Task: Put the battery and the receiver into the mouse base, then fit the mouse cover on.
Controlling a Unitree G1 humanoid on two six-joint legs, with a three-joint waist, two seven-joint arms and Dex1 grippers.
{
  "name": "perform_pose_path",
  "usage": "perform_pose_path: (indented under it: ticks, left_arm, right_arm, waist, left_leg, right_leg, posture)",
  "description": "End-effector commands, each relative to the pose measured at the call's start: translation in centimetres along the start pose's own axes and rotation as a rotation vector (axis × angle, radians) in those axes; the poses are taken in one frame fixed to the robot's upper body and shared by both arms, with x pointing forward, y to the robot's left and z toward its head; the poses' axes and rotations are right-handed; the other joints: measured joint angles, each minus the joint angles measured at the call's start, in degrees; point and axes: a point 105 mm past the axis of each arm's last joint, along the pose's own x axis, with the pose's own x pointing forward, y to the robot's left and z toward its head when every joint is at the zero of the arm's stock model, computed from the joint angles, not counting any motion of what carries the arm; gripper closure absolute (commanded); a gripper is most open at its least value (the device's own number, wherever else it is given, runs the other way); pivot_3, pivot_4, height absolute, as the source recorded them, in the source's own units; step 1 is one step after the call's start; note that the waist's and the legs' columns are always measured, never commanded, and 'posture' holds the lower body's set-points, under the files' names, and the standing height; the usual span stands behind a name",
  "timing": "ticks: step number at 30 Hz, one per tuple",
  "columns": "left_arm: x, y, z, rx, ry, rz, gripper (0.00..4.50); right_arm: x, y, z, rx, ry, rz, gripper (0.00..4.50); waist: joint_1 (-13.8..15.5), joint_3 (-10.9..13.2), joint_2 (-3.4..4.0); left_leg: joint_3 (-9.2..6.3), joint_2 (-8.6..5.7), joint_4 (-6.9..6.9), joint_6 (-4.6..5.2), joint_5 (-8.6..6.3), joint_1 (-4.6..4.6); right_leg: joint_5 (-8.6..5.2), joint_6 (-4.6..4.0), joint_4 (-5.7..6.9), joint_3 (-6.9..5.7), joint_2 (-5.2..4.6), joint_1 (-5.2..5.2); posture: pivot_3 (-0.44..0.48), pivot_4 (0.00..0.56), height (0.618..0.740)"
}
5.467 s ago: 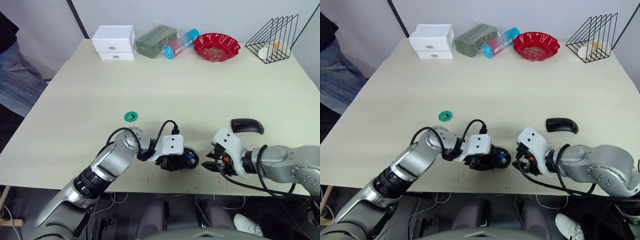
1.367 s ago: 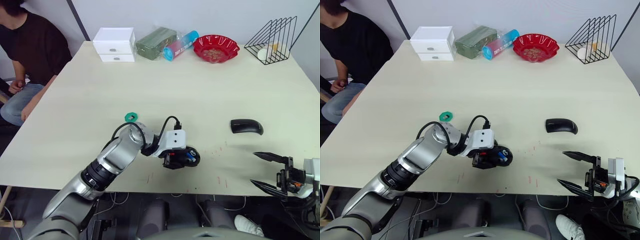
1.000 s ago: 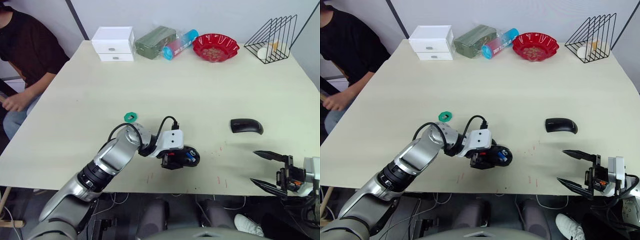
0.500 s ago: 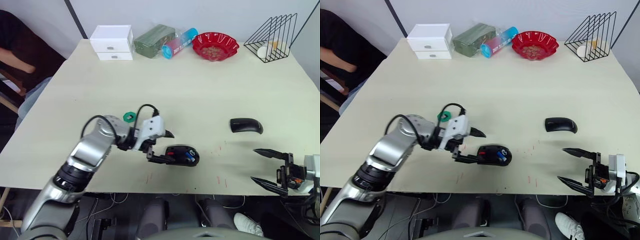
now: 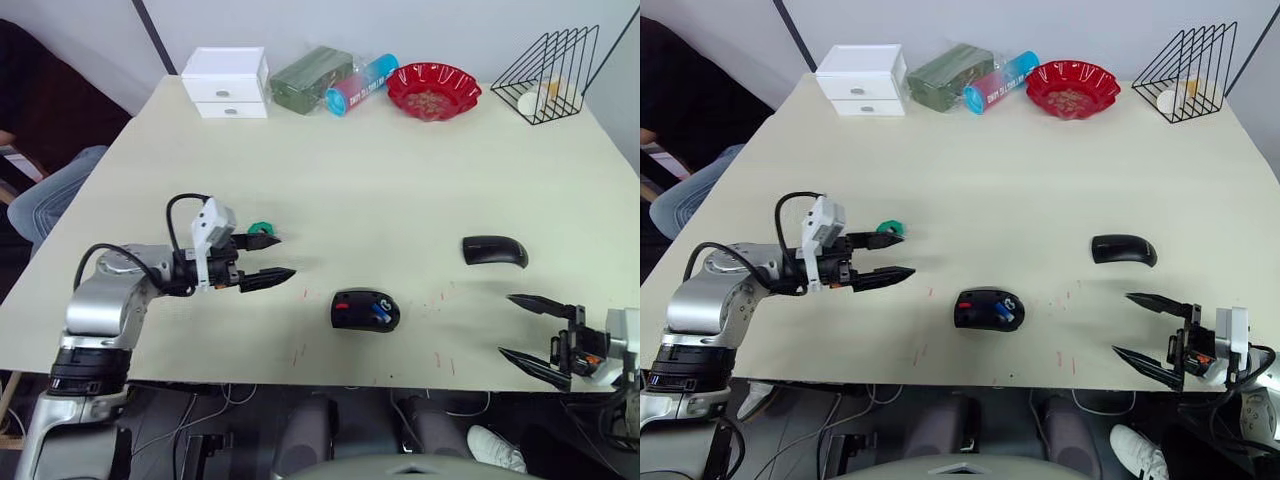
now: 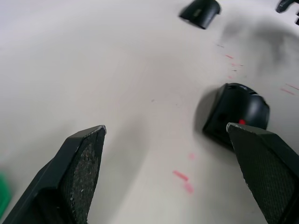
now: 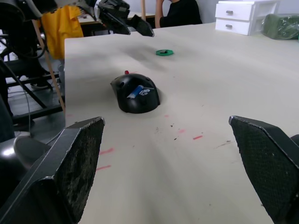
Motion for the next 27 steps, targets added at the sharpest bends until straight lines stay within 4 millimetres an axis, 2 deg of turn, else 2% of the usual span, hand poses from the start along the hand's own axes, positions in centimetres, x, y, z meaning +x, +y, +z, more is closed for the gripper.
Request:
perform_pose_path:
  ticks: [1,10,17,27]
  left_arm:
    - [-1.6,2.3,0.6,0.054,-0.066,0.104,0.09]
    - [-2.3,6.5,0.5,0.087,-0.123,0.195,0.09]
    - [-3.0,8.2,0.0,0.143,-0.134,0.239,0.09]
    - [-3.4,7.9,-0.8,0.153,-0.111,0.196,0.09]
  right_arm:
    - [0.0,-0.3,0.8,-0.049,-0.013,-0.016,0.00]
    - [0.6,-0.6,0.7,-0.060,-0.024,-0.018,0.00]
    - [1.3,0.0,0.5,-0.062,-0.039,-0.023,0.00]
    - [2.1,1.0,0.7,-0.065,-0.058,-0.033,0.00]
  waist:
    - [0.0,0.0,0.00]
    - [0.0,0.0,-0.03]
    - [-0.1,0.0,-0.05]
    - [-0.1,0.0,-0.10]
  left_leg:
    - [0.00,0.00,0.00,0.00,0.00,0.00]
    - [0.05,-0.03,0.01,-0.01,0.00,-0.02]
    - [0.27,-0.03,0.01,-0.01,0.00,-0.06]
    - [0.29,-0.02,0.01,-0.01,0.00,-0.06]
  right_leg:
    - [0.00,0.00,0.00,0.00,0.00,0.00]
    - [0.01,0.01,0.02,-0.04,0.02,0.00]
    - [0.01,0.02,0.01,-0.11,0.03,-0.01]
    - [0.02,0.02,0.10,-0.11,0.01,-0.02]
  posture:
    - [0.000,0.150,0.740]
    - [0.000,0.150,0.740]
    - [0.000,0.150,0.740]
    - [0.000,0.150,0.740]
